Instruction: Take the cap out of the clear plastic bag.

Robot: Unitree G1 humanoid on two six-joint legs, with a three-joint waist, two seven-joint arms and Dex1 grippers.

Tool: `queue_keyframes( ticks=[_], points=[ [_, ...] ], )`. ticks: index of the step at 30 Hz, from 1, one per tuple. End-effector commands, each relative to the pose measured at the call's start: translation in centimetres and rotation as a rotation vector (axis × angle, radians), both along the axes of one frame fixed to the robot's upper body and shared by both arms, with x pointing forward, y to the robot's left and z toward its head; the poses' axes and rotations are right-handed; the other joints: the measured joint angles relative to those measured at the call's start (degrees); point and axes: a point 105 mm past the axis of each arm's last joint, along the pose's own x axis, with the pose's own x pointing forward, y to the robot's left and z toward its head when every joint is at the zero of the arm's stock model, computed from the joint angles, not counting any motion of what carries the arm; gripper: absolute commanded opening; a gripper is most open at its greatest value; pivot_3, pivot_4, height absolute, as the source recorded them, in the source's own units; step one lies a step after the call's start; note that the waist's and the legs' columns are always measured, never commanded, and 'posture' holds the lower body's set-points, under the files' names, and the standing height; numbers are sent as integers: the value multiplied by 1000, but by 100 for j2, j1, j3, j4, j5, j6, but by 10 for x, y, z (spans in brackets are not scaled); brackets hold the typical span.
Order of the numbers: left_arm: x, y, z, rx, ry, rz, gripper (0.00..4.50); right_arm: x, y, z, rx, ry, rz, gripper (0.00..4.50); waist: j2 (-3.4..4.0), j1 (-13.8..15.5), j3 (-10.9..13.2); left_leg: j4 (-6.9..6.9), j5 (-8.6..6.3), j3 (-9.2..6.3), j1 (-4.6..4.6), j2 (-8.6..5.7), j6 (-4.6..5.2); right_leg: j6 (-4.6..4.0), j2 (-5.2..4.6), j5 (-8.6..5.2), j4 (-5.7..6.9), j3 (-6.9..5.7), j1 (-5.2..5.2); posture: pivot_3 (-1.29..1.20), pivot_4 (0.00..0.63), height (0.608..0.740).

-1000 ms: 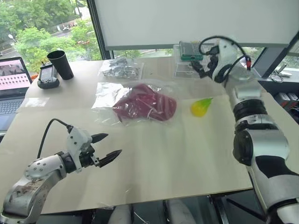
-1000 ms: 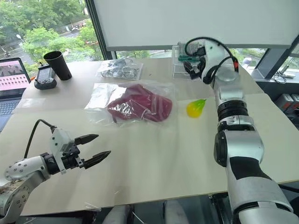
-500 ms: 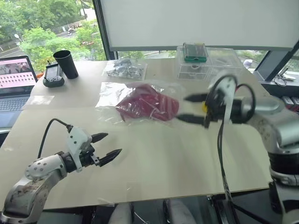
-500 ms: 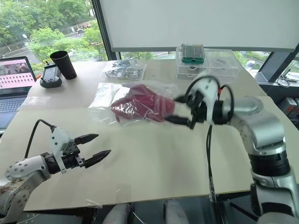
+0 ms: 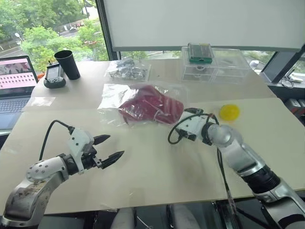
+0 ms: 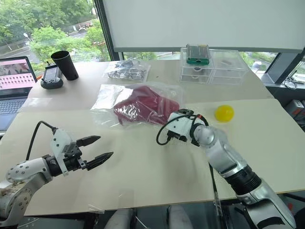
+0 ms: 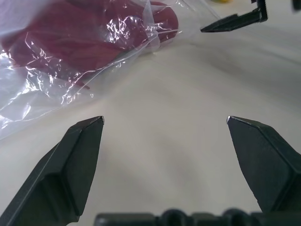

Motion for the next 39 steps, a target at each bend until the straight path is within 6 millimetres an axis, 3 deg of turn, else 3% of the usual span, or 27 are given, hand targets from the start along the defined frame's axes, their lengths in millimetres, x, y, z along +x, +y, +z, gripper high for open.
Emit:
queue_keyframes(
  ticks=[1, 5, 10, 22, 30, 34, 39],
  points=[
    [1, 0, 7, 9, -32, 1, 4500, -7, 14, -8, -45, -4, 70, 4484, 0, -12, 0, 0, 0, -1, 1, 0, 0, 0, 0, 0, 0, 0, 2, 0, 150, 740],
    [2, 2, 8, 11, -34, 4, 4500, -9, 16, -9, -50, 20, 96, 4484, -5, -41, -3, 2, 0, 1, 10, 2, 0, 0, 1, 0, 2, 2, 9, 0, 150, 740],
    [2, 1, 8, 8, -34, 7, 4500, 11, 11, -6, -94, -75, 23, 4484, -9, -42, -6, 2, 0, 0, 12, 2, 0, 0, 2, 0, 2, 1, 11, 0, 150, 740],
    [5, -1, 12, 4, -48, 17, 4500, 64, 36, -8, -125, -235, -80, 4484, -33, -60, -19, 1, 1, 0, 24, 5, -1, -12, 6, 9, 7, 3, 16, 0, 150, 740],
    [5, 0, 13, 8, -53, 25, 4500, 66, 53, -19, -95, -215, -6, 4484, -44, -73, -26, -5, 1, -2, 31, 6, -1, -42, 8, 26, 6, 3, 22, 0, 150, 740],
    [4, 1, 13, 10, -53, 28, 4500, 64, 59, -20, -81, -223, 27, 3427, -46, -117, -27, -13, 1, -1, 46, 9, -1, -24, 11, 13, 7, 5, 29, 0, 150, 740],
    [3, 0, 12, 10, -51, 27, 4500, 66, 57, -18, -71, -236, 17, 1732, -46, -144, -26, -19, 1, -2, 42, 7, -1, -38, 10, 20, 7, 8, 23, 0, 150, 740]
  ],
)
